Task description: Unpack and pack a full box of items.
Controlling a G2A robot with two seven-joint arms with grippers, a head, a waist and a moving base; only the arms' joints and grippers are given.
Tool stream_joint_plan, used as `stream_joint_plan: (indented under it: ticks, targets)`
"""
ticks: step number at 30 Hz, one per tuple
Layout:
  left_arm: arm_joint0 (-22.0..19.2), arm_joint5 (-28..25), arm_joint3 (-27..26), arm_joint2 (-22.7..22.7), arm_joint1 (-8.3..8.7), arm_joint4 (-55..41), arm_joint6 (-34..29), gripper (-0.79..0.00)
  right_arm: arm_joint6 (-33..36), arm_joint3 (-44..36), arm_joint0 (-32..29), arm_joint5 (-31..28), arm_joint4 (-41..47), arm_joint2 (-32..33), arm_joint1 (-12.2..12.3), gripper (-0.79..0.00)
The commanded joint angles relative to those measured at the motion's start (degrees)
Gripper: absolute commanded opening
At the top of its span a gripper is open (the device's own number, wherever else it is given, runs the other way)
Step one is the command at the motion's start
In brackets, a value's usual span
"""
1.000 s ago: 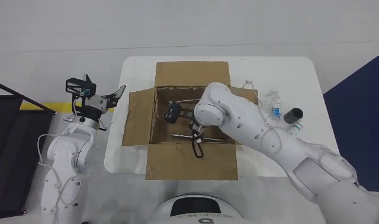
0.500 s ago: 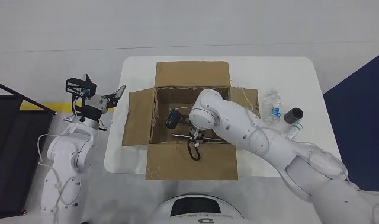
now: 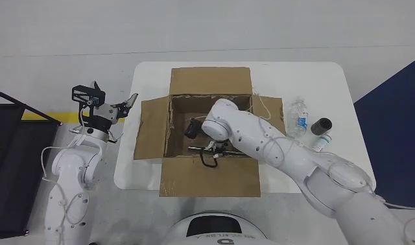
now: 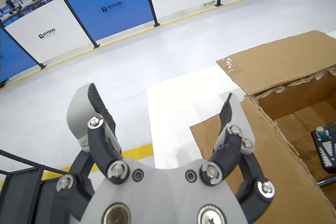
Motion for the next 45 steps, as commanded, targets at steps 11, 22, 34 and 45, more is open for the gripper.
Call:
stream_joint_plan:
  ticks: [11,22,34,45]
  targets:
    - [0.00,0.00,0.00,0.00,0.00,0.00,0.00,0.000,-1.43,-3.73,0.54,4.22,-2.23,4.45,0.57,-0.785]
    - [0.00,0.00,0.00,0.00,0.00,0.00,0.00,0.000,0.24,-9.56,-3.50,3.84,-3.34,9.45,3.32,-0.471]
    - [0.00,0.00,0.00,0.00,0.00,0.00,0.00,0.000,-3.39,0.13,-0.85,1.01,-2.98,9.95,1.83,-0.505]
    - [0.00,0.00,0.00,0.00,0.00,0.00,0.00,0.000,-6.49,8.18,0.77,-0.33,-3.50,7.06,-1.03,-0.542]
